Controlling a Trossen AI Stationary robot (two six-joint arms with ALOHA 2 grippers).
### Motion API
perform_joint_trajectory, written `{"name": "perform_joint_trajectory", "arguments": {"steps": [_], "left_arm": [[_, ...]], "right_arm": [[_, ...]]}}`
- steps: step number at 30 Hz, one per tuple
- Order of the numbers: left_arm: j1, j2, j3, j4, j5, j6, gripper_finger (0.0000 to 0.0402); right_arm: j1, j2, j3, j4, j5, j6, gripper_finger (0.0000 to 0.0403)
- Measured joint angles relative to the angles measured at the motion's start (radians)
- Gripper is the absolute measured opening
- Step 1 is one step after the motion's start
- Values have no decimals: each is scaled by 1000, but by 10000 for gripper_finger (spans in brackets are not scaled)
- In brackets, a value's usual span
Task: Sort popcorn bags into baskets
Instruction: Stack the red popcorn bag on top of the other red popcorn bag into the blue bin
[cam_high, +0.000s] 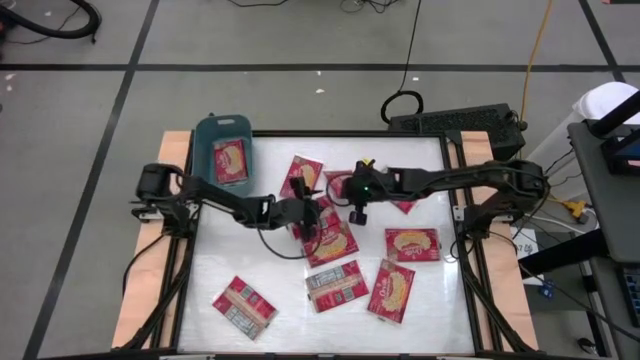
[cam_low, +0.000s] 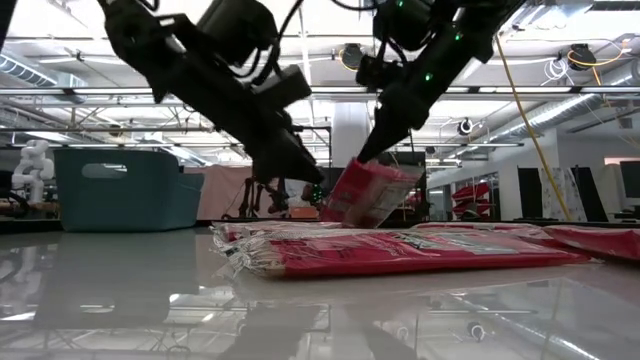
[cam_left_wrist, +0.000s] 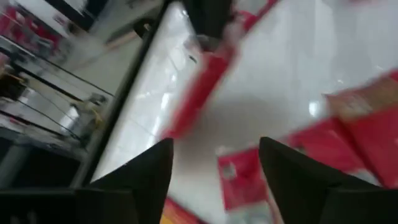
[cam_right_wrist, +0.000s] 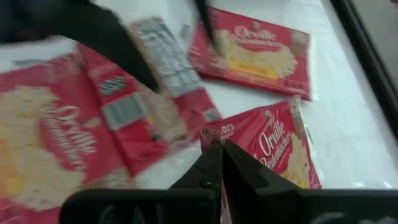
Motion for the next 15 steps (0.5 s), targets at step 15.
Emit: {"name": "perform_joint_trajectory", "arguments": {"steps": [15], "left_arm": [[91,114,14,208,289,147,184]], "right_arm": [[56,-5,0,34,-51,37,0]]}}
